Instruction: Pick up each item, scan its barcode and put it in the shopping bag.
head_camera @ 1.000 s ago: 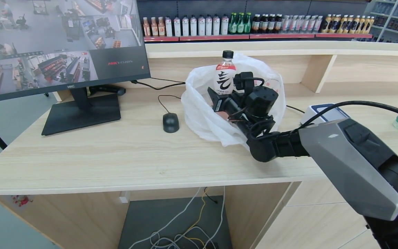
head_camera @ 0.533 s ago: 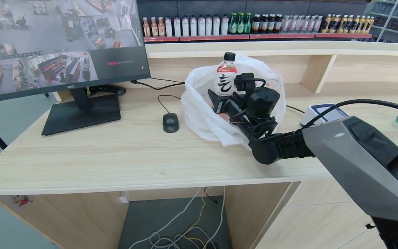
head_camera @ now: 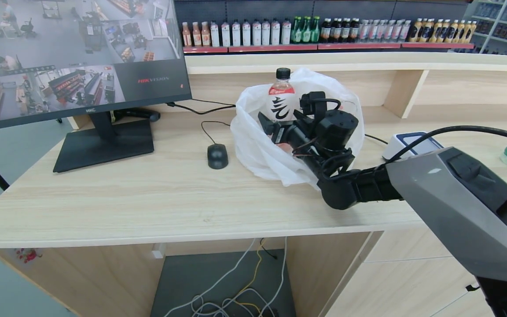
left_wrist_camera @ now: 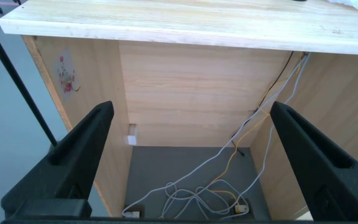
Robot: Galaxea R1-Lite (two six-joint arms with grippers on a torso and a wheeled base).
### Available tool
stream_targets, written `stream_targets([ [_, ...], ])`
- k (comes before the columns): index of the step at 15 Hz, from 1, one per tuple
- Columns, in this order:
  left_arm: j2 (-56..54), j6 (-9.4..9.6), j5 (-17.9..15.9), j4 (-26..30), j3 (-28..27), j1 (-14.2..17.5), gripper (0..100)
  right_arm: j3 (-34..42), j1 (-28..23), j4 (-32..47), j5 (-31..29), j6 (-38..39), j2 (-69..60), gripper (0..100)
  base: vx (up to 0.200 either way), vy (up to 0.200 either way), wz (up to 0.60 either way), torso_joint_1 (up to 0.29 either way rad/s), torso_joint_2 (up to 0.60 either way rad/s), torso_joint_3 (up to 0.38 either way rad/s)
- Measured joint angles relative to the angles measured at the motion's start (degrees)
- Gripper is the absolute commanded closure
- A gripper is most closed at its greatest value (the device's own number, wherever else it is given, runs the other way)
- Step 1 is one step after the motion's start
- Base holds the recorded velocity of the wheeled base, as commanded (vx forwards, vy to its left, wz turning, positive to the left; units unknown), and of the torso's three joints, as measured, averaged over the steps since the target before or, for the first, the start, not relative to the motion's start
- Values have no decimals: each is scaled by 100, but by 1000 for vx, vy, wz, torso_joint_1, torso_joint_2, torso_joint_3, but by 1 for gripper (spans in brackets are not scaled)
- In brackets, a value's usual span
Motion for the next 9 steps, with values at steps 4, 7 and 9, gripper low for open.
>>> stream_targets([
  [4, 0, 0, 0, 0, 0, 0, 0, 100, 4, -63, -4, -11, -77, 0, 0, 0, 0, 0, 0, 0],
  [7, 0, 0, 0, 0, 0, 0, 0, 441, 26, -152, 2, -17, -301, 0, 0, 0, 0, 0, 0, 0],
  [9, 0, 0, 0, 0, 0, 0, 0, 783, 30, -347, 2, -22, -494, 0, 0, 0, 0, 0, 0, 0],
])
